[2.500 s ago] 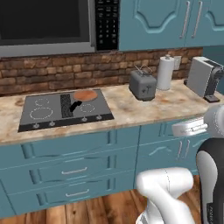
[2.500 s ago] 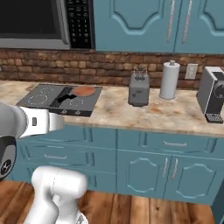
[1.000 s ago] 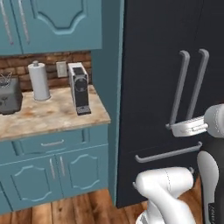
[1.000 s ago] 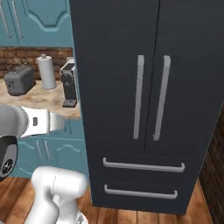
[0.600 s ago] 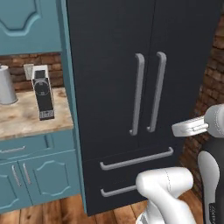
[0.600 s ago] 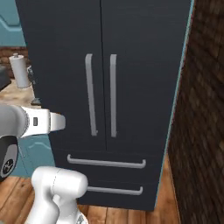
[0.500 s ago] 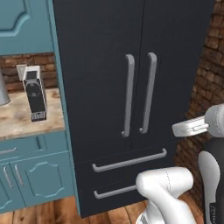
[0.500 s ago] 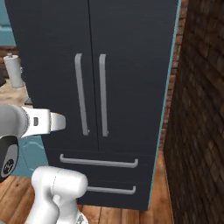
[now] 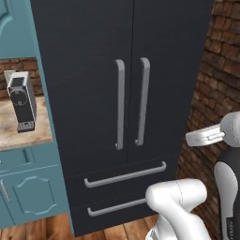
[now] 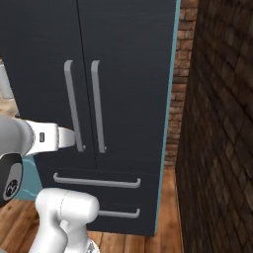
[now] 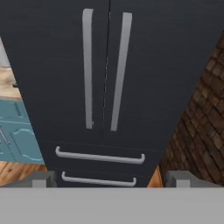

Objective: Retrieve the steak from the fridge and place it on the saucepan with marinade on the stove.

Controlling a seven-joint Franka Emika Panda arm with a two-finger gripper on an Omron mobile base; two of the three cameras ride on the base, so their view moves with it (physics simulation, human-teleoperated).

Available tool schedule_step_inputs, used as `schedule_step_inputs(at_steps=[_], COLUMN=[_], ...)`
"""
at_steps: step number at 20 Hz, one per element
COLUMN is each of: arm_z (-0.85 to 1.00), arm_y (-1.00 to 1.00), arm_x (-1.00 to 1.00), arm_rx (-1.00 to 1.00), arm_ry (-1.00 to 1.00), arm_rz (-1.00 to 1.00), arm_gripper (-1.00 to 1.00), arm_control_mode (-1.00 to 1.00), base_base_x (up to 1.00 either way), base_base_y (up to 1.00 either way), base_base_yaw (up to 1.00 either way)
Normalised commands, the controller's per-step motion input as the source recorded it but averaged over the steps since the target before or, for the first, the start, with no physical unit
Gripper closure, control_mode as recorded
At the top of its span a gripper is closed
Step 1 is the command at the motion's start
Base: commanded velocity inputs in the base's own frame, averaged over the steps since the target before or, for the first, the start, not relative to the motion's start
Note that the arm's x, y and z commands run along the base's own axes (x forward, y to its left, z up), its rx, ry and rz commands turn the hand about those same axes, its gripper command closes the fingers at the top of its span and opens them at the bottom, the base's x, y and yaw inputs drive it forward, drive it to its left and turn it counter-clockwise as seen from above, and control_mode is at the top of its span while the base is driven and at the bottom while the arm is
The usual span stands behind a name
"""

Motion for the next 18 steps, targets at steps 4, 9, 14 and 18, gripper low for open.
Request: schedule_step_inputs(at_steps=[4, 9, 14, 18], arm_z=[0.00, 0.00, 0.00, 0.00], arm_y=[0.00, 0.00, 0.00, 0.00], arm_x=[0.00, 0.00, 0.00, 0.00], arm_rx=[0.00, 0.00, 0.00, 0.00], arm_ry=[0.00, 0.00, 0.00, 0.00], arm_rz=[0.00, 0.00, 0.00, 0.00], arm_gripper=[-1.00, -1.00, -1.00, -1.00], arm_control_mode=[1.00, 1.00, 1.00, 1.00], base_base_x=[-0.21, -0.28, -0.45, -0.45], base_base_y=[0.21, 0.25, 0.17, 0.09], base_base_yaw=[0.00, 0.00, 0.00, 0.00])
